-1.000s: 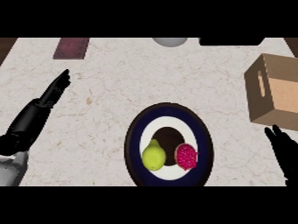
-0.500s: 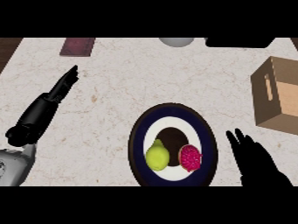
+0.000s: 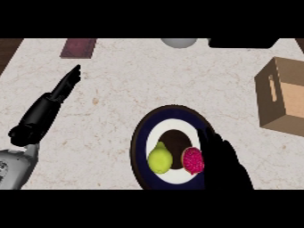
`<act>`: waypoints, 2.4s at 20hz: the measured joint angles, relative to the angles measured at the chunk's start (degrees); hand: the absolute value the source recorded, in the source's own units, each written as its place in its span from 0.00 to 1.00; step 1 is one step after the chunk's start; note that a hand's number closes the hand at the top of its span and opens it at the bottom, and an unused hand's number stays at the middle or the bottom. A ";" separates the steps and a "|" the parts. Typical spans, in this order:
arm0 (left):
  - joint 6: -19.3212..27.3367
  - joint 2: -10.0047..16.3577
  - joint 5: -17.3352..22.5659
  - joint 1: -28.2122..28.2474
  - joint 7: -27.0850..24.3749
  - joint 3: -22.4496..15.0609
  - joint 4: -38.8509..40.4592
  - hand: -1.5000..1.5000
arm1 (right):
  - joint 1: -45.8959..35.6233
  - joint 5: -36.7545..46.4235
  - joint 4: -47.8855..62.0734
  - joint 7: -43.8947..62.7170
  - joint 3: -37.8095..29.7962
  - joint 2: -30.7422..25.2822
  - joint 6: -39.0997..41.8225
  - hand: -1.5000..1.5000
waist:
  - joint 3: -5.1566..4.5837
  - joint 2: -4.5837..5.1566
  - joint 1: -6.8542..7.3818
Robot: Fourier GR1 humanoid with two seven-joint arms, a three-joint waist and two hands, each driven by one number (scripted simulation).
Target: Pick the cupcake from the plate and place it in the cardboard box
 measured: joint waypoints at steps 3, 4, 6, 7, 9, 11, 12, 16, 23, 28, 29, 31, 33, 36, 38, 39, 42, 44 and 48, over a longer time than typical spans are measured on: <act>-0.02 -0.11 -0.12 -0.22 -0.25 0.44 0.77 0.50 | -1.33 2.24 3.53 -0.06 -0.53 3.19 1.48 0.00 | 0.03 0.01 -0.30; -0.11 0.01 -0.22 0.11 -0.75 0.58 0.90 0.50 | -1.63 3.39 4.78 -0.03 -0.50 4.45 1.87 0.00 | 0.04 -0.02 -0.30; -0.28 0.16 -0.16 -0.02 -0.58 0.97 0.90 0.50 | -2.32 5.76 7.35 -0.02 -0.54 7.27 2.52 0.00 | 0.07 -0.06 -0.38; -0.12 -0.07 -0.42 0.01 -0.51 0.83 0.86 0.50 | -2.62 6.38 8.00 -0.13 -0.91 8.47 3.09 0.00 | 0.10 -0.08 -0.46; 0.17 -0.73 -0.72 -0.04 -0.41 0.63 0.83 0.50 | -3.70 7.47 10.13 -0.96 -2.58 10.21 4.19 0.00 | 0.14 -0.06 -0.55; -0.02 -0.84 -0.81 0.35 -1.22 0.89 1.41 0.50 | -4.40 8.44 12.24 -1.51 -3.47 11.45 5.06 0.00 | 0.16 -0.02 -0.56; -0.06 -1.09 -0.84 0.24 -1.30 0.85 1.44 0.50 | -4.67 8.81 13.15 -1.78 -3.84 11.89 5.48 0.00 | 0.17 -0.02 -0.60; -0.98 -0.49 -0.44 1.02 -1.69 1.67 1.03 0.50 | -4.50 9.86 15.84 -2.22 -4.67 12.86 6.75 0.00 | 0.21 -0.07 -0.51; -1.38 -0.95 -1.12 2.45 -2.02 2.09 0.26 0.50 | -3.77 10.77 18.24 -3.38 -6.52 13.48 7.80 0.00 | 0.27 -0.09 -0.63; -2.47 -1.02 -1.31 0.71 -1.07 3.21 1.18 0.50 | -3.68 10.10 21.03 -4.39 -7.07 13.70 7.12 0.00 | 0.29 -0.03 -0.77; -2.82 -1.00 -1.23 0.54 -1.30 3.50 1.56 0.50 | -3.95 9.77 21.76 -4.28 -7.00 13.71 6.83 0.00 | 0.29 -0.01 -0.75; -3.05 -1.05 -1.47 0.82 -2.17 4.06 2.17 0.50 | -3.70 9.99 22.83 -4.75 -7.65 13.76 6.50 0.00 | 0.30 0.00 -0.77; -2.89 -1.54 -1.74 0.86 -1.49 3.91 1.30 0.50 | -2.97 10.63 23.05 -4.37 -6.99 13.76 6.06 0.00 | 0.30 -0.06 -0.77; -3.24 -1.92 -2.01 1.28 -1.54 3.88 0.96 0.50 | -1.58 12.42 24.36 -4.60 -6.97 13.80 5.31 0.00 | 0.30 -0.07 -0.83; -3.22 -2.21 -2.14 1.20 -0.61 4.00 0.02 0.50 | -0.90 13.10 24.92 -5.39 -8.18 13.85 5.14 0.00 | 0.31 -0.08 -0.86; -3.35 -2.23 -2.30 1.35 -0.24 4.04 -0.42 0.50 | -0.80 13.06 24.92 -5.80 -8.93 13.86 5.22 0.00 | 0.31 -0.08 -0.86; -3.58 -2.69 -2.58 1.11 -0.01 4.61 -0.31 0.50 | -0.46 12.46 25.41 -5.79 -9.00 13.90 4.37 0.00 | 0.32 -0.05 -0.84; -3.33 -3.62 -3.36 0.92 0.11 4.39 0.23 0.50 | -0.44 12.01 26.79 -6.13 -8.85 13.95 3.64 1.00 | 0.32 -0.04 -0.85; -4.65 -4.35 -4.51 0.56 -1.46 5.99 2.31 0.50 | 0.48 13.91 27.27 -10.13 -9.36 13.39 4.03 1.00 | 0.32 -0.03 -0.95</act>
